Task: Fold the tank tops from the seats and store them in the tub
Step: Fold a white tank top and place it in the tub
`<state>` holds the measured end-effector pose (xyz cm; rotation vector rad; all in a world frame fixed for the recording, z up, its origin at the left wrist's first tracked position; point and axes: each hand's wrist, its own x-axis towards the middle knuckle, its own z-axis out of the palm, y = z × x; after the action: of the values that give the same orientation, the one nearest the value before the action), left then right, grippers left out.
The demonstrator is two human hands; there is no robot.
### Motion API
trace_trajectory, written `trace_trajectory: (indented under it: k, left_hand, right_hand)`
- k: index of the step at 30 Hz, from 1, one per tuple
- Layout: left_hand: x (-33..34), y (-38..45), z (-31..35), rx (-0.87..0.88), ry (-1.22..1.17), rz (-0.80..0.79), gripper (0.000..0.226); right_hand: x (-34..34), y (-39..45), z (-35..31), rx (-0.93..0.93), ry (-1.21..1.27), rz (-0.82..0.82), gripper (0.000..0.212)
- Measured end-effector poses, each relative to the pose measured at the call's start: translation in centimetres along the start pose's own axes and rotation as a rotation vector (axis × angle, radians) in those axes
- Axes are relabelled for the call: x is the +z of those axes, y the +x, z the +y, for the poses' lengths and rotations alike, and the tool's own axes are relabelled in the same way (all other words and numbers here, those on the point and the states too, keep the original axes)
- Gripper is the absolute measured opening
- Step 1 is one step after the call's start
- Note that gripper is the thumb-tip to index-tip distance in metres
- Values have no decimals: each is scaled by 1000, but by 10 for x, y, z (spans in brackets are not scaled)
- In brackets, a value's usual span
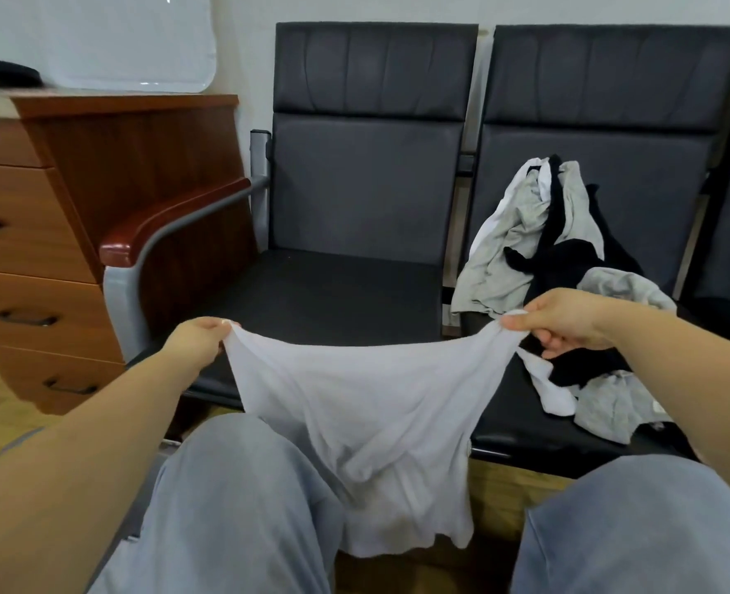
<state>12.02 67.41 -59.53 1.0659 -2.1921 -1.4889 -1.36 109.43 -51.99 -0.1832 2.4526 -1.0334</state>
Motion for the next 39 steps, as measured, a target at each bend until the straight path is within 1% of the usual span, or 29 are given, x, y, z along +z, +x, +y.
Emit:
trace_trajectory:
  k: [2, 4, 5, 9, 11, 14, 15, 17, 19, 20, 21, 22, 24, 27, 28, 30, 31, 33, 36, 37, 39]
  left_hand:
    - [-5, -2, 2, 133, 215, 44, 29]
    - [-6, -3, 5, 181, 245, 80, 30]
    - [-6, -6, 9, 159, 184, 85, 31]
    - [-2, -21, 32, -82, -350, 35, 37]
    - [-6, -31, 39, -142, -495, 18, 38]
    - [-17, -35, 45, -82, -681, -4, 35]
    - [-21, -37, 50, -68, -749, -2, 33]
    - [-30, -40, 62, -38, -802, 15, 31]
    - [-40, -42, 78, -9, -827, 27, 21]
    - [-46, -44, 86, -3, -850, 21, 15]
    - [-51, -48, 94, 1, -876, 4, 10]
    - [-57, -51, 101, 14, -904, -20, 10]
    - [-70, -57, 113, 58, -968, -75, 20]
    - [-89, -70, 127, 125, -1090, -179, 32]
    - [-95, -75, 128, 150, -1160, -237, 40]
    - [-107, -81, 130, 213, -1309, -348, 63]
    - [-113, -81, 130, 245, -1356, -386, 66]
    - [-122, -82, 132, 285, -1425, -420, 58]
    - [-131, -80, 138, 321, -1476, -408, 67]
    - [-132, -79, 140, 336, -1467, -393, 61]
    - [-133, -74, 144, 340, -1410, -335, 41]
  right_hand:
    - [1, 1, -2, -43, 71, 63, 36]
    - [1, 1, -4, -77, 152, 98, 31]
    - [1, 0, -4, -96, 179, 104, 28]
    - [-1, -7, -9, -188, 251, 116, 24]
    - [-3, -13, -11, -221, 295, 130, 22]
    - [-6, -22, -16, -276, 395, 175, 26]
    - [-8, -24, -18, -301, 436, 220, 29]
    - [-12, -27, -22, -342, 518, 341, 30]
    - [-18, -30, -28, -359, 598, 431, 25]
    - [-21, -33, -30, -365, 637, 447, 21]
    - [-25, -36, -31, -367, 676, 443, 17]
    - [-28, -39, -34, -368, 720, 421, 18]
    - [-33, -49, -40, -372, 843, 347, 23]
    - [-39, -69, -56, -391, 1092, 261, 12]
    - [-40, -74, -61, -405, 1182, 239, 12]
    - [-44, -85, -70, -461, 1318, 179, 14]
    - [-45, -89, -74, -503, 1367, 141, 14]
    - [-48, -95, -83, -576, 1451, 88, 14]
    - [-50, -100, -97, -642, 1497, 54, 16]
    - [-50, -101, -100, -662, 1493, 43, 17]
    - [-49, -94, -105, -669, 1473, 52, 17]
